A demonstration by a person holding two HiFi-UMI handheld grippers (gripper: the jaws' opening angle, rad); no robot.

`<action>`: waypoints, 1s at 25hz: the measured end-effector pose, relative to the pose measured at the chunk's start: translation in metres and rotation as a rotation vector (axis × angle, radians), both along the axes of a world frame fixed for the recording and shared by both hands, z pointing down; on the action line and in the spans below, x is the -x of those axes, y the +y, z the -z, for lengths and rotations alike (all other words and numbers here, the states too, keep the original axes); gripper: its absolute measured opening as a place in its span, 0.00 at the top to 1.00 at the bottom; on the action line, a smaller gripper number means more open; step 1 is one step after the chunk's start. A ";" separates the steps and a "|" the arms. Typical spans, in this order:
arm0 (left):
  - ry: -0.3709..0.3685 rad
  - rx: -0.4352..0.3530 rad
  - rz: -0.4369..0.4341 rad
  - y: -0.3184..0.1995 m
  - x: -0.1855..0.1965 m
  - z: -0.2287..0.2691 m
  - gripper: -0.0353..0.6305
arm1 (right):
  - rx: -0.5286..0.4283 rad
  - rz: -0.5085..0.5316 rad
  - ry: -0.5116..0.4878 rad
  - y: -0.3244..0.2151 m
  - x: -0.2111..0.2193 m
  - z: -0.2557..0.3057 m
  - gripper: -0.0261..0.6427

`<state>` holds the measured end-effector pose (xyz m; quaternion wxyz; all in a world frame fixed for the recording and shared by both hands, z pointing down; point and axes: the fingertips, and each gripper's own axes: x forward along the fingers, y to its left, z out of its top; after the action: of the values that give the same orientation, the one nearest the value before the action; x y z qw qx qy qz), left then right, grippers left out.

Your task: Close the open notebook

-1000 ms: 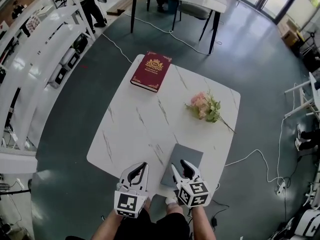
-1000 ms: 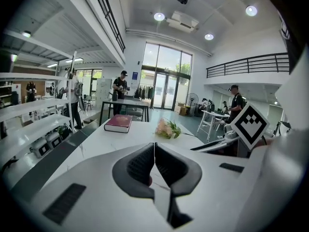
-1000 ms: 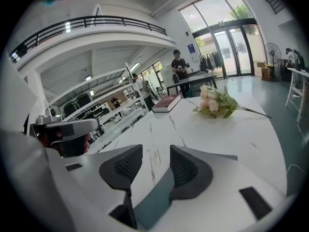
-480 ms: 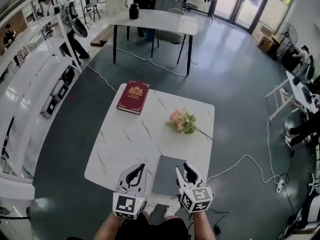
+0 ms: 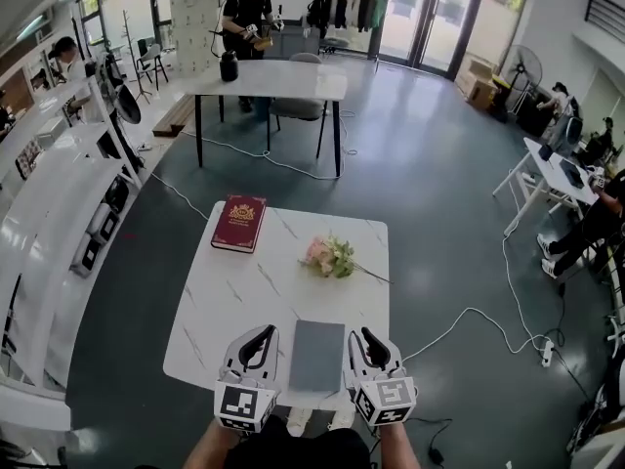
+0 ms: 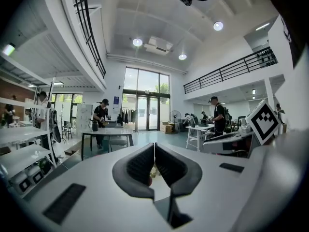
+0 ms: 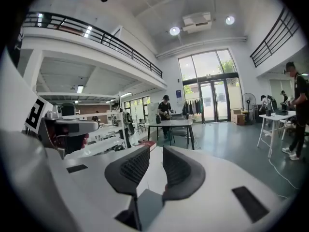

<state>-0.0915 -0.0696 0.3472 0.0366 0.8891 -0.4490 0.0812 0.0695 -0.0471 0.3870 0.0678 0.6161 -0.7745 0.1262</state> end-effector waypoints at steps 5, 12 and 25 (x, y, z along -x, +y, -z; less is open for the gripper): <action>-0.006 -0.014 -0.031 0.009 -0.007 0.003 0.91 | -0.042 -0.061 0.023 0.018 -0.016 0.010 0.85; -0.021 -0.018 -0.071 0.028 -0.017 0.009 0.91 | -0.071 -0.134 0.035 0.045 -0.033 0.021 0.93; -0.027 -0.006 -0.085 0.042 -0.022 -0.001 0.91 | -0.091 -0.160 0.049 0.063 -0.039 0.019 0.94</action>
<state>-0.0699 -0.0274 0.3478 0.0243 0.9063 -0.4116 0.0934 0.1090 0.0162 0.3680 0.0485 0.6814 -0.7258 0.0808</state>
